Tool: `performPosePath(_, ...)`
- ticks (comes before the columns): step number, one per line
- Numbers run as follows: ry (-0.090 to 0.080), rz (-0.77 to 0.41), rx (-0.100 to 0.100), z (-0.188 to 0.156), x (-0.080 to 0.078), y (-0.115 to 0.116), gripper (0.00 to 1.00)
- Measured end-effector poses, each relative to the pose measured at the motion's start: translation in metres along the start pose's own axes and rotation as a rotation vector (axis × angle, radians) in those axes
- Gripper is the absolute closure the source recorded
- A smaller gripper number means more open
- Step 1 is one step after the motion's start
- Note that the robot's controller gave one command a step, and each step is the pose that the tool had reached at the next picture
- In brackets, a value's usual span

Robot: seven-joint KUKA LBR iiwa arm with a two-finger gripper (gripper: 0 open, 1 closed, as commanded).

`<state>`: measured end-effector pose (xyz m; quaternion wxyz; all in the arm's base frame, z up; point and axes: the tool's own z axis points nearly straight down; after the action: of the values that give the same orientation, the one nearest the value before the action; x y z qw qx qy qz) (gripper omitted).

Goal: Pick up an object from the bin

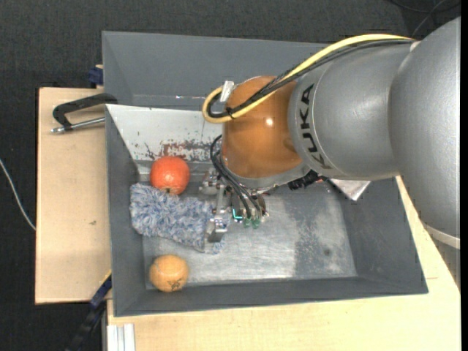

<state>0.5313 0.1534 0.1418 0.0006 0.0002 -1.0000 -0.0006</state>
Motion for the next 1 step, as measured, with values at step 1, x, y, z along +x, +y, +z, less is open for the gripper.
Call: performPosePath(1, 0.000, 0.001, 0.000, 0.0001, -0.0001, -0.0005, 1.00)
